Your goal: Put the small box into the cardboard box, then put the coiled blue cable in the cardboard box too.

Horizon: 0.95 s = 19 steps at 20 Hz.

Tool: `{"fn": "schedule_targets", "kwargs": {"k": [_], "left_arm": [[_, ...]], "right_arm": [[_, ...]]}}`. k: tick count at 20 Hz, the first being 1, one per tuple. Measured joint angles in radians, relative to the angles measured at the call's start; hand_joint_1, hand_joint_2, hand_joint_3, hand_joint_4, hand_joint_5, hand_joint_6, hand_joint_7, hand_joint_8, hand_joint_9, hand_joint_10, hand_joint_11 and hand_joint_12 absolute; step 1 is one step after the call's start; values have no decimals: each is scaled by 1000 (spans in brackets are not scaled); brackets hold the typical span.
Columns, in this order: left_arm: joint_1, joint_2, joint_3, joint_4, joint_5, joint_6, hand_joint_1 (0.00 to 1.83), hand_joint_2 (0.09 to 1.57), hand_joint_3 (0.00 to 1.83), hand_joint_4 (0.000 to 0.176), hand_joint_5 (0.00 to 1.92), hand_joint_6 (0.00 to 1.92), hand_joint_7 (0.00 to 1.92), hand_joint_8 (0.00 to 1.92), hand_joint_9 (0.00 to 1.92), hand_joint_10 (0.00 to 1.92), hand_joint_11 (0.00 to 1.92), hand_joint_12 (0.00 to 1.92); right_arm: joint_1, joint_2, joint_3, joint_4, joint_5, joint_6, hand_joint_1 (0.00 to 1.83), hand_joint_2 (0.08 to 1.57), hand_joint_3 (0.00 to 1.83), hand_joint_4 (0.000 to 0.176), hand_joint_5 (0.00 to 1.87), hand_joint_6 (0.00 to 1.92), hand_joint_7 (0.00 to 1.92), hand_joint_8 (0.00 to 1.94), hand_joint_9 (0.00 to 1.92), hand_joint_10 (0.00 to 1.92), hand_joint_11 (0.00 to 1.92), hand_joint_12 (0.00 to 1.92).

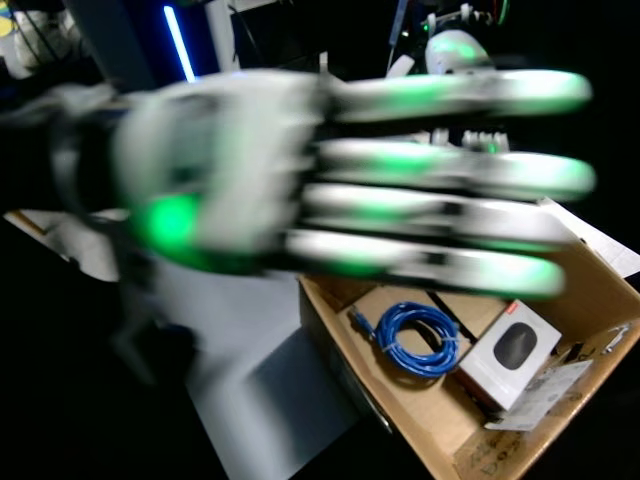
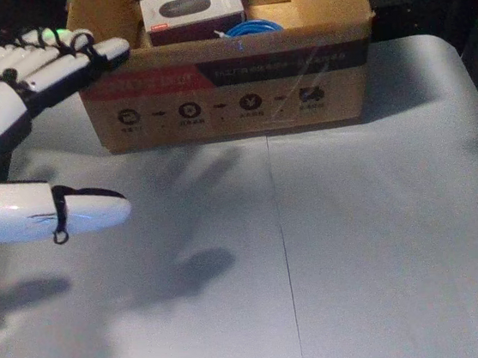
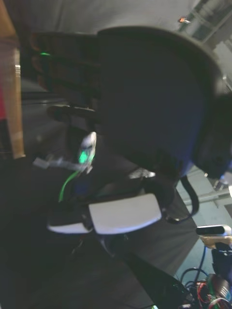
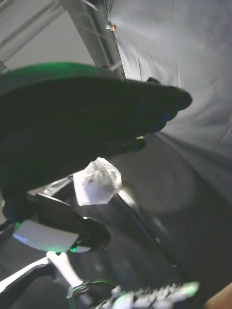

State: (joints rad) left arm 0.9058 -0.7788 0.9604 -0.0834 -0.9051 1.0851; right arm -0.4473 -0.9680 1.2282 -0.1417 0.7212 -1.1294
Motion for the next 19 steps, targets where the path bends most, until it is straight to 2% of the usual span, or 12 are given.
{"fn": "schedule_targets", "kwargs": {"k": [1, 2, 3, 4, 6, 8, 9, 10, 11, 13, 16, 19], "left_arm": [[5, 15, -12, -3, -14, 0, 469, 919, 2, 176, 37, 0, 0, 0, 0, 0, 0, 0], [15, 22, -15, -6, -29, -1, 460, 921, 2, 176, 25, 0, 0, 0, 0, 0, 0, 0], [47, 45, -33, -34, -66, 0, 448, 895, 0, 176, 35, 6, 0, 0, 0, 0, 0, 0], [72, 60, -43, -50, -93, 0, 469, 872, 0, 176, 50, 10, 0, 0, 0, 0, 0, 0], [143, 84, -64, -95, -170, 0, 430, 879, 0, 176, 37, 2, 0, 0, 0, 0, 0, 0], [233, 110, -93, -160, -243, 0, 397, 876, 0, 176, 33, 3, 0, 0, 0, 0, 0, 0], [301, 132, -119, -209, -301, 0, 334, 906, 9, 176, 19, 0, 0, 0, 0, 0, 0, 0], [312, 135, -123, -216, -313, 0, 328, 908, 10, 176, 18, 0, 0, 0, 0, 0, 0, 0], [352, 142, -137, -243, -362, 1, 339, 926, 13, 176, 11, 0, 0, 0, 0, 0, 0, 0], [429, 143, -161, -294, -438, 0, 353, 929, 8, 176, 13, 1, 0, 0, 0, 0, 0, 0], [483, 143, -179, -349, -497, -1, 371, 949, 12, 176, 9, 0, 0, 0, 0, 0, 0, 0], [485, 143, -178, -370, -541, 0, 377, 936, 2, 176, 10, 1, 0, 0, 0, 0, 0, 0]], "right_arm": [[-73, 49, -51, 36, 68, 0, 589, 908, 6, 176, 8, 3, 0, 0, 0, 0, 0, 0], [-111, 69, -68, 49, 101, -1, 566, 894, 0, 176, 15, 5, 0, 0, 0, 0, 0, 0], [-201, 105, -116, 106, 196, 0, 615, 863, 0, 176, 56, 16, 0, 0, 0, 0, 0, 0], [-246, 121, -138, 135, 238, 0, 629, 865, 0, 176, 79, 20, 0, 0, 0, 0, 0, 0], [-385, 168, -201, 212, 351, 0, 599, 860, 0, 176, 48, 2, 0, 0, 0, 0, 0, 0], [-578, 209, -271, 308, 469, 0, 556, 840, 0, 176, 0, 0, 0, 0, 0, 0, 0, 0], [-714, 224, -317, 404, 533, 0, 623, 843, 0, 176, 19, 7, 0, 0, 0, 0, 0, 0], [-736, 226, -325, 422, 545, -1, 630, 844, 0, 176, 22, 8, 0, 0, 0, 0, 0, 0], [-799, 230, -343, 469, 592, -1, 599, 857, 0, 176, 14, 2, 0, 0, 0, 0, 0, 0], [-877, 232, -375, 534, 662, -1, 626, 829, 0, 176, 0, 0, 0, 0, 0, 0, 0, 0], [-887, 222, -381, 544, 688, -1, 654, 808, 0, 176, 0, 0, 0, 0, 0, 0, 0, 0], [-887, 215, -381, 542, 692, -1, 590, 827, 0, 176, 0, 0, 0, 0, 0, 0, 0, 0]]}}
